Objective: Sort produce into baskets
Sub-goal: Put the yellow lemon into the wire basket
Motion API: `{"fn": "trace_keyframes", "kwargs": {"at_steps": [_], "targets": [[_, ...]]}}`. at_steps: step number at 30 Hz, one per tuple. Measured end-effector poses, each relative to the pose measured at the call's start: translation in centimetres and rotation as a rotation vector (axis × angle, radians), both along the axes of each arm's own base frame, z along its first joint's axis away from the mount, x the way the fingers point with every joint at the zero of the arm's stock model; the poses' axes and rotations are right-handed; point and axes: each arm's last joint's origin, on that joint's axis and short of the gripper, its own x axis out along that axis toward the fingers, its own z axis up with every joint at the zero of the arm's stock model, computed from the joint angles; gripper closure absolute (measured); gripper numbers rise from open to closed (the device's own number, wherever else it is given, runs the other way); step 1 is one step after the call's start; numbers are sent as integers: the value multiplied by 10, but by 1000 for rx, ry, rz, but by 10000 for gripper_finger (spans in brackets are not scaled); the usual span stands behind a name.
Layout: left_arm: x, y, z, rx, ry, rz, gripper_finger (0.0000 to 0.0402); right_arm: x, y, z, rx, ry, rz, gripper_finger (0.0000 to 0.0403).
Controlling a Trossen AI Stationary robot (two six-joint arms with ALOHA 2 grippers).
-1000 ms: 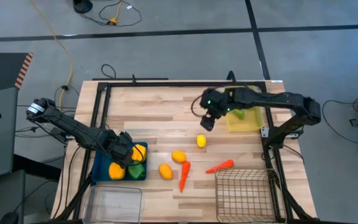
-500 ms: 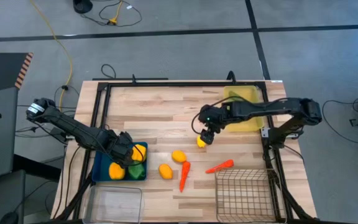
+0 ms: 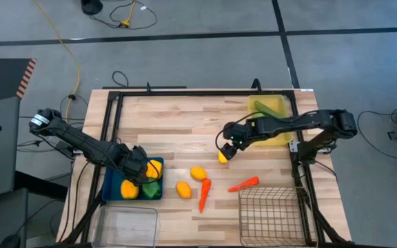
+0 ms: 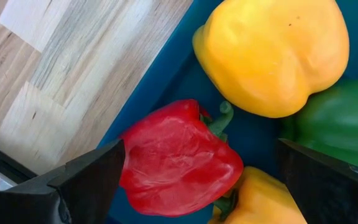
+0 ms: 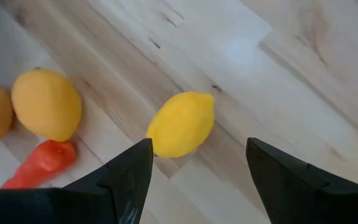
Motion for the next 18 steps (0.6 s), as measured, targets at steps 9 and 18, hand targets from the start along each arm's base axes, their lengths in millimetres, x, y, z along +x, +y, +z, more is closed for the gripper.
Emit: {"fn": "trace_keyframes", "kwargs": {"at_steps": [9, 18], "targets": [[0, 0, 0, 0, 0, 0, 6, 1, 17, 1, -106, -15, -53, 117], [0, 0, 0, 9, -7, 3, 6, 12, 34, -10, -96, -34, -56, 117]]}}
